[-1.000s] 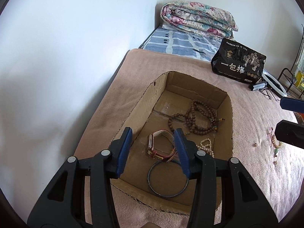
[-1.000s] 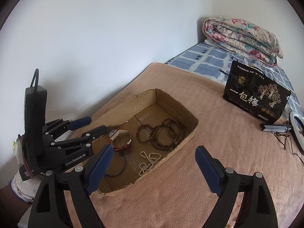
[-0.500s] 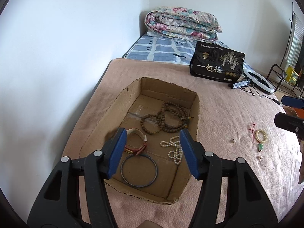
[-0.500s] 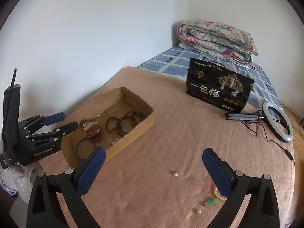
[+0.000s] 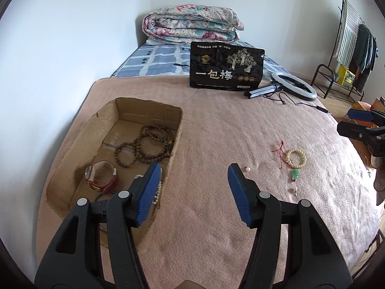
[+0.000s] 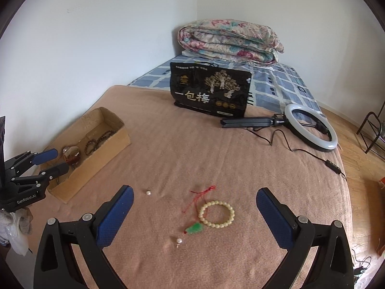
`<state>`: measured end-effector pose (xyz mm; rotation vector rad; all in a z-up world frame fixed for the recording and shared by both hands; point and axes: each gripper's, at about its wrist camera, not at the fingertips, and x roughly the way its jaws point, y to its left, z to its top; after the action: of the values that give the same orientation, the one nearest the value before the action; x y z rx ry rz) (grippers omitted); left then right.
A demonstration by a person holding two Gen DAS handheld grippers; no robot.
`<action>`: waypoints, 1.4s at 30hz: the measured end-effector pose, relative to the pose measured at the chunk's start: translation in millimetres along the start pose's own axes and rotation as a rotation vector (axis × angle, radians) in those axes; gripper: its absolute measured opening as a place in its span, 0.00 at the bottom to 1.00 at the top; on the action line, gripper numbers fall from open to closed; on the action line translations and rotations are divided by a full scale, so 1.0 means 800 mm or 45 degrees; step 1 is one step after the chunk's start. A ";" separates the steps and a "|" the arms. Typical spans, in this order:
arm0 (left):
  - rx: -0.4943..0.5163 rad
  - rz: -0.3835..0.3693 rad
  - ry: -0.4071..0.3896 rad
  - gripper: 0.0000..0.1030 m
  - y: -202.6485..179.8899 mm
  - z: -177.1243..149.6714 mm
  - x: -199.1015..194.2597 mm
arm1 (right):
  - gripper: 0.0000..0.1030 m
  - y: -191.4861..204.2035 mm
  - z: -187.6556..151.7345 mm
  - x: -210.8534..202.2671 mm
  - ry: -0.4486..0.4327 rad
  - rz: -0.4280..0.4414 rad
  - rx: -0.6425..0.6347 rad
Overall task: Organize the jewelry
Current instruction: 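Move the left tool to the green jade pendant while the right tool approaches the pale bead bracelet, then close the left tool on the green pendant while the right tool grasps the bead bracelet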
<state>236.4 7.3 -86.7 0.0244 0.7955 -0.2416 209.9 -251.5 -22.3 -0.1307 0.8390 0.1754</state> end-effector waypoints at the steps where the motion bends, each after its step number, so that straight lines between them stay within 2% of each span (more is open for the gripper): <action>1: 0.002 -0.010 0.004 0.58 -0.005 -0.001 0.002 | 1.00 -0.008 -0.003 0.000 0.004 -0.011 0.003; 6: 0.019 -0.059 0.031 0.58 -0.033 -0.005 0.019 | 1.00 -0.041 -0.018 0.004 0.029 -0.048 0.024; 16: 0.074 -0.165 0.093 0.58 -0.088 -0.013 0.054 | 1.00 -0.088 -0.051 0.038 0.116 -0.051 0.086; 22: 0.124 -0.255 0.133 0.48 -0.130 -0.017 0.072 | 0.99 -0.111 -0.065 0.067 0.176 -0.005 0.145; 28: 0.190 -0.348 0.190 0.37 -0.176 -0.023 0.094 | 0.87 -0.125 -0.068 0.101 0.255 0.067 0.189; 32: 0.232 -0.398 0.238 0.37 -0.201 -0.027 0.110 | 0.80 -0.131 -0.068 0.123 0.304 0.119 0.232; 36: 0.276 -0.397 0.274 0.31 -0.215 -0.031 0.126 | 0.70 -0.134 -0.066 0.139 0.347 0.154 0.256; 42: 0.306 -0.377 0.313 0.31 -0.224 -0.036 0.151 | 0.58 -0.133 -0.061 0.155 0.384 0.191 0.267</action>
<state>257.9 -188.5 -180.2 0.1665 1.0108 -0.6228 277.9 -351.4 -142.6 0.1062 1.1632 0.2102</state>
